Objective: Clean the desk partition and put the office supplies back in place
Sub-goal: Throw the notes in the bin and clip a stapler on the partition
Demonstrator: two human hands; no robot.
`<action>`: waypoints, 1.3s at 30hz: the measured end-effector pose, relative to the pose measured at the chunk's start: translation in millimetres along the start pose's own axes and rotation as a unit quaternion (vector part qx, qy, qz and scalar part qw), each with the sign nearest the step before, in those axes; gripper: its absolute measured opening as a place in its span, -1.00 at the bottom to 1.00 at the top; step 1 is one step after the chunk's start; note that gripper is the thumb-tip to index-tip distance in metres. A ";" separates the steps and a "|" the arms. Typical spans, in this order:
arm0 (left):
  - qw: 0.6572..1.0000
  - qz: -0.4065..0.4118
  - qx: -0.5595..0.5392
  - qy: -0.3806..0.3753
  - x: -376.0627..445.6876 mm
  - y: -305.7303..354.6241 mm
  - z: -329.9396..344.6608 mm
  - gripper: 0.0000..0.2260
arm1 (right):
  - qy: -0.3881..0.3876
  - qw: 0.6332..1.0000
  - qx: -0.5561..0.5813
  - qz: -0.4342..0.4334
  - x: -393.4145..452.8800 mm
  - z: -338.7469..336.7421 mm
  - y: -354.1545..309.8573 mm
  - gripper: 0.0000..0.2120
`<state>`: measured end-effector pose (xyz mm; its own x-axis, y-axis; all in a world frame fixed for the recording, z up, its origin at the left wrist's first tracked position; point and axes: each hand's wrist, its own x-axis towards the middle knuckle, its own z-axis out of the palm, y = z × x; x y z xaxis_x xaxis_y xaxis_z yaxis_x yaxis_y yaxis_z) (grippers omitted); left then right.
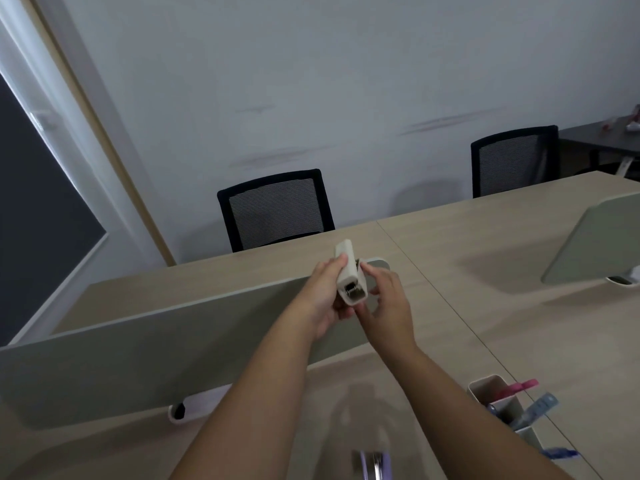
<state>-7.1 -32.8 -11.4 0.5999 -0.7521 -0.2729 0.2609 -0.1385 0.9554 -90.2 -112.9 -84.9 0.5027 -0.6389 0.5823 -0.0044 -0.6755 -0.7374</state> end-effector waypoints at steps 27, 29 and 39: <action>0.912 0.131 0.370 0.122 58.2 -1.1 -8.2 -0.53 | -0.050 0.956 -0.202 0.208 39.0 22.8 16.6 -0.68; 0.886 0.138 0.417 0.147 57.2 -3.3 -9.2 -0.52 | -0.048 0.956 -0.206 0.206 37.9 25.0 18.2 -0.68; 0.957 0.061 0.244 0.147 -33.0 -198.9 -1.5 -0.69 | -0.176 0.913 -0.180 0.321 -76.5 -5.9 67.9 -0.55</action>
<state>-77.7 20.6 -192.6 0.8095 -0.5772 -0.1079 -0.1651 -0.4001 0.9015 -134.0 -112.1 -177.5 0.5439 -0.8300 -0.1232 -0.6471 -0.3214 -0.6914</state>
